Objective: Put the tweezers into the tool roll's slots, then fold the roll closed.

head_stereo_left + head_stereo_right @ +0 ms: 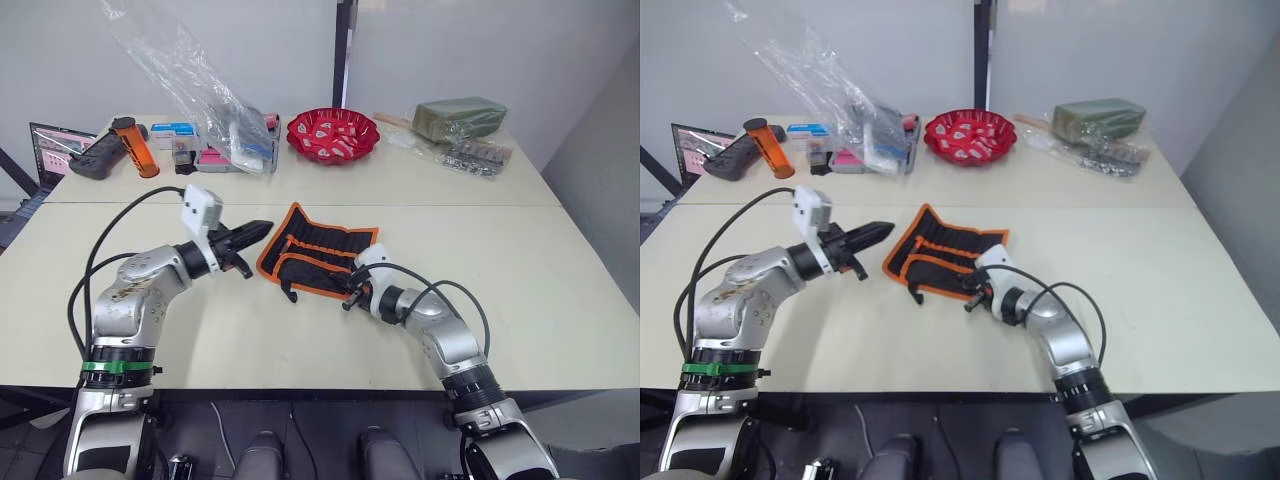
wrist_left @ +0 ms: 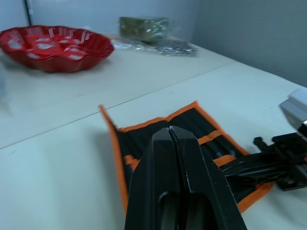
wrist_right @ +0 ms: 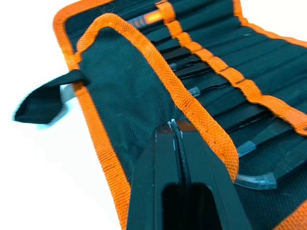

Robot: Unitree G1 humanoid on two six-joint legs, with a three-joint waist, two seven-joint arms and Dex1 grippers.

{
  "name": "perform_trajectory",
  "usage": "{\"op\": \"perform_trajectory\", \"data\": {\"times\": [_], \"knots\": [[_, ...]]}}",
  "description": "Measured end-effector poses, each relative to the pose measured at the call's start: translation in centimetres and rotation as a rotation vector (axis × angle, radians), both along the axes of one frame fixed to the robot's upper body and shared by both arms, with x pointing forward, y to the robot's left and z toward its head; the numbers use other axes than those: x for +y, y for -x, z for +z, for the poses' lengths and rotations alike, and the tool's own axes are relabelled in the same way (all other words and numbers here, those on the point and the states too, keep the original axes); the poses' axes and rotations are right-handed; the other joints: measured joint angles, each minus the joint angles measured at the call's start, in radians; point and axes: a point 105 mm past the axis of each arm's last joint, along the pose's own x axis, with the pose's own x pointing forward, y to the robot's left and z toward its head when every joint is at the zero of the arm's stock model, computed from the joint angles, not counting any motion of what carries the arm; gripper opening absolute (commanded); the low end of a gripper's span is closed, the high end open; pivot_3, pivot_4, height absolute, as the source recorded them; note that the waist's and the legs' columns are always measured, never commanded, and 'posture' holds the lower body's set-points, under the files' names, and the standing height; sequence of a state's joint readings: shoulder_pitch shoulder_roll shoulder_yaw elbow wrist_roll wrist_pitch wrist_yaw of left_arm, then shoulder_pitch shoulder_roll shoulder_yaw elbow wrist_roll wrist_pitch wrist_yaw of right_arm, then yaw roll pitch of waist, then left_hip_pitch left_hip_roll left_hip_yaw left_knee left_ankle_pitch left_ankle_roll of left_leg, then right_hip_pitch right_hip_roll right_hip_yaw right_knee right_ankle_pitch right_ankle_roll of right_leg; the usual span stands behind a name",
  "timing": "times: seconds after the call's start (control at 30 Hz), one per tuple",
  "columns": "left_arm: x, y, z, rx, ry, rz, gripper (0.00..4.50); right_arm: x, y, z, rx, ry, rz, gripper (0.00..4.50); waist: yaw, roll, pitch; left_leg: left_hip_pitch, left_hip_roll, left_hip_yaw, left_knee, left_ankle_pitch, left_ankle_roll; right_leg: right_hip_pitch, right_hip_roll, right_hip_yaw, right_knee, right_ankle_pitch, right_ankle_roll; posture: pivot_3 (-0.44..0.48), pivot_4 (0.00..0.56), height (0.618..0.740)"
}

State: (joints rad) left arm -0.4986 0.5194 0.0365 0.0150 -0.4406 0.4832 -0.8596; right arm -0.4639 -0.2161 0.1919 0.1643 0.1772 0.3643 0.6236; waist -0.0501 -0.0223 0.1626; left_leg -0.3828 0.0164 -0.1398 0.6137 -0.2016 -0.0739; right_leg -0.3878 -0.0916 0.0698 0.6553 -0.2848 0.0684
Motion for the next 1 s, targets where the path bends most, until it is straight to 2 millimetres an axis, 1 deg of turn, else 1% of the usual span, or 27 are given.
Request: {"op": "perform_trajectory", "data": {"times": [0.07, 0.1, 0.17, 0.23, 0.3, 0.37, 0.47, 0.53, 0.63, 0.7, 0.77, 0.87, 0.9, 0.97, 1.0], "knots": [[-0.9, 0.2, -2.1, 0.019, -0.072, -0.031, 0.03, 0.3, 0.0, 0.2, -0.008, 0.003, 0.008, 0.03, -0.004, 0.0, 0.0, 0.0, 0.0, 0.001, -0.002, 0.0, 0.0, -0.001, 0.0, 0.0, 0.0, 0.0, 0.0, 0.0, 0.15, 0.74], [-1.2, 0.0, -3.2, 0.035, -0.087, -0.031, 0.03, 0.5, -0.2, 0.3, -0.015, 0.009, 0.005, 0.03, -0.004, 0.0, 0.0, 0.0, 0.0, 0.001, -0.002, 0.0, 0.0, -0.001, 0.0, 0.0, 0.0, 0.0, 0.0, 0.0, 0.15, 0.74], [-1.9, -0.3, -5.0, 0.058, -0.105, -0.035, 0.03, 0.8, -0.5, 0.2, -0.026, 0.031, -0.001, 0.03, -0.004, 0.0, 0.0, -0.001, 0.0, 0.001, -0.002, 0.0, 0.0, -0.001, 0.0, 0.0, -0.001, 0.0, 0.0, 0.0, 0.15, 0.74], [-3.0, -0.6, -6.2, 0.068, -0.112, -0.051, 0.03, 1.2, -0.6, 0.0, -0.03, 0.033, -0.007, 0.03, -0.003, 0.0, 0.0, -0.002, 0.0, 0.001, -0.001, 0.0, 0.0, -0.001, 0.0, 0.0, -0.002, 0.0, 0.0, 0.0, 0.15, 0.74], [-3.9, -1.2, -6.4, 0.056, -0.11, -0.052, 0.03, 1.7, -0.6, 0.1, -0.035, 0.032, -0.006, 0.03, -0.001, 0.0, 0.001, -0.003, 0.0, 0.0, -0.001, 0.0, 0.0, -0.002, 0.0, 0.0, -0.002, 0.0, 0.0, 0.0, 0.15, 0.74], [-4.1, -1.9, -6.2, 0.033, -0.116, -0.037, 0.03, 1.8, -0.7, 0.1, -0.049, 0.042, -0.012, 0.03, 0.002, 0.0, 0.001, -0.002, 0.0, 0.0, -0.001, 0.0, 0.0, -0.002, 0.0, 0.0, -0.002, 0.0, 0.0, 0.0, 0.15, 0.74], [-3.8, -2.8, -6.5, 0.019, -0.142, -0.006, 0.03, 2.0, -0.7, 0.4, -0.064, 0.033, -0.022, 0.03, -0.001, 0.0, 0.0, -0.002, 0.0, 0.0, -0.001, 0.0, 0.0, -0.002, 0.0, 0.0, -0.002, 0.0, 0.0, 0.0, 0.15, 0.74], [-3.2, -3.0, -7.4, 0.039, -0.161, 0.014, 0.03, 2.3, -0.6, 0.3, -0.064, 0.031, -0.015, 0.03, -0.005, 0.0, 0.0, -0.002, 0.0, 0.0, -0.002, 0.0, 0.0, -0.002, 0.0, 0.0, -0.001, 0.0, 0.0, 0.0, 0.15, 0.74], [-3.0, -3.2, -7.9, 0.036, -0.173, 0.021, 0.03, 2.8, -0.3, -0.1, -0.062, 0.033, -0.009, 0.03, -0.008, 0.0, 0.0, -0.001, 0.0, 0.0, -0.002, 0.0, 0.0, -0.001, 0.0, 0.0, -0.001, 0.0, 0.0, 0.0, 0.15, 0.74], [-2.9, -3.6, -8.1, 0.035, -0.174, 0.035, 0.03, 2.8, -0.6, -0.5, -0.076, 0.052, -0.03, 0.03, -0.009, 0.0, 0.0, 0.001, 0.0, 0.0, -0.001, 0.0, 0.0, 0.0, 0.0, 0.0, -0.001, 0.0, 0.0, 0.0, 0.15, 0.74], [-2.8, -3.8, -8.3, 0.031, -0.176, 0.049, 0.03, 2.6, -0.8, -0.7, -0.093, 0.066, -0.054, 0.03, -0.01, 0.0, 0.0, 0.003, 0.0, 0.0, -0.001, 0.0, 0.0, 0.001, 0.0, 0.0, -0.001, 0.0, 0.001, 0.0, 0.15, 0.74], [-2.9, -4.2, -8.5, 0.033, -0.168, 0.065, 0.03, 1.9, -1.0, -0.9, -0.124, 0.099, -0.09, 0.03, -0.006, 0.0, 0.0, 0.004, 0.0, 0.0, -0.001, 0.002, 0.001, 0.003, 0.0, 0.0, 0.0, -0.002, 0.004, 0.0, 0.15, 0.74], [-2.9, -4.4, -8.4, 0.033, -0.158, 0.074, 0.03, 1.3, -1.0, -0.9, -0.133, 0.112, -0.106, 0.03, -0.002, 0.0, 0.0, 0.004, 0.0, 0.0, -0.001, 0.002, 0.001, 0.003, 0.0, 0.0, 0.0, -0.003, 0.005, 0.0, 0.15, 0.74], [-2.1, -4.8, -8.3, 0.042, -0.142, 0.11, 0.03, -0.2, -1.1, -0.9, -0.147, 0.122, -0.144, 0.03, 0.0, 0.0, 0.0, 0.005, 0.0, 0.0, -0.001, 0.002, 0.001, 0.004, 0.0, 0.0, 0.0, -0.003, 0.005, 0.0, 0.15, 0.74], [-1.7, -4.9, -8.3, 0.046, -0.138, 0.123, 0.03, -0.5, -1.1, -0.9, -0.153, 0.126, -0.149, 0.03, 0.001, 0.0, 0.0, 0.005, 0.0, 0.0, -0.001, 0.002, 0.001, 0.004, 0.0, 0.0, 0.0, -0.003, 0.005, 0.0, 0.15, 0.74]]}}
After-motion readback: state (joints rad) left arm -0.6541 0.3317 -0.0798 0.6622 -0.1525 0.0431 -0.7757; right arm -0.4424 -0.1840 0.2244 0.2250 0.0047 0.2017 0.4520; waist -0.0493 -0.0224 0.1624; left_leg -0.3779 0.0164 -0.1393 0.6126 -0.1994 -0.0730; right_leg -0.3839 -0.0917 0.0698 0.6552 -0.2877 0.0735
